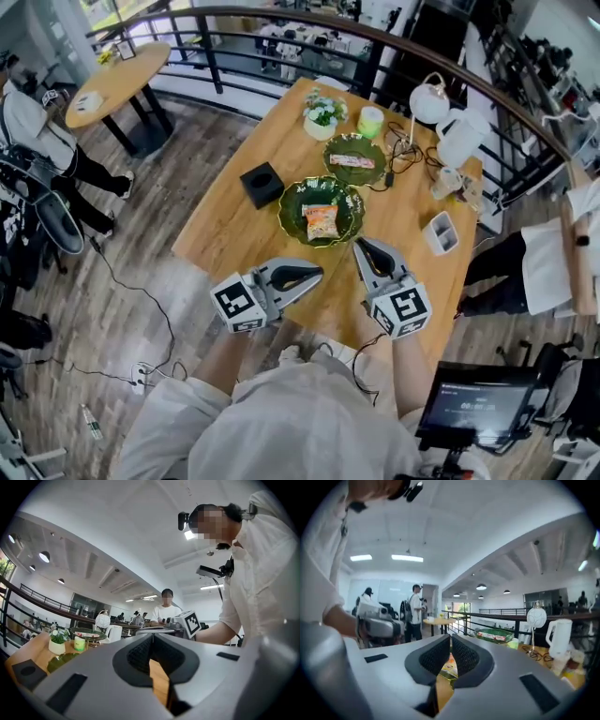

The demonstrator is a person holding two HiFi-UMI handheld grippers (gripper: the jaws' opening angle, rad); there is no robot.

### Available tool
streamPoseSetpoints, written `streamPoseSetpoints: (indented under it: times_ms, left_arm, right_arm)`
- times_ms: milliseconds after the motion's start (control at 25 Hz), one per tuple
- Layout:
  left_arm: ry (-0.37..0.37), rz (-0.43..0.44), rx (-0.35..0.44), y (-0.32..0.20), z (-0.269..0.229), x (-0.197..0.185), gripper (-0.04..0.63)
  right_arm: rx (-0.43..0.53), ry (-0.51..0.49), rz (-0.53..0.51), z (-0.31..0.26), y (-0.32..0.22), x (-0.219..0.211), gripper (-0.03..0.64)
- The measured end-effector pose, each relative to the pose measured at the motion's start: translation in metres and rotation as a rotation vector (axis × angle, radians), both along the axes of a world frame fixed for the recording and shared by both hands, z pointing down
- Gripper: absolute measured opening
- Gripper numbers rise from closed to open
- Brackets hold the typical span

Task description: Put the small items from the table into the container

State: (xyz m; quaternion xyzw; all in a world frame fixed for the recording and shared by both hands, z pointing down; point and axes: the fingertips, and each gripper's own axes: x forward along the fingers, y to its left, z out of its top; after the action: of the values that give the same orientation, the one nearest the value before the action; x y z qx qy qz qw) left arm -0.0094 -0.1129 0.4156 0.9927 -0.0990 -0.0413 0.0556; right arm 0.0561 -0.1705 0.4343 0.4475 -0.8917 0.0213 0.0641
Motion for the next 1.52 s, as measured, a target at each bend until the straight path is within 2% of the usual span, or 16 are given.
streamPoseSetpoints:
  times_ms: [160, 280, 600, 1520]
  left_arm:
    - [0.002, 0.042, 0.020, 0.007, -0.007, 0.018, 0.008]
    - [-0.002, 0.065, 0.025, 0.014, -0.008, 0.028, 0.008]
    - [-0.013, 0.089, 0.030, 0.024, -0.008, 0.041, 0.008]
    - [-0.019, 0.083, 0.031, 0.030, -0.010, 0.040, 0.008]
  right_arm:
    - [-0.011, -0.256, -0.072, -0.024, 0.037, 0.007, 0.017]
    - [-0.029, -0.331, -0.079, -0.023, 0.058, 0.014, 0.017]
    - [-0.024, -0.290, -0.065, -0.016, 0.083, 0.023, 0.017]
    - [-0.040, -0.259, -0.072, -0.013, 0.087, 0.024, 0.012]
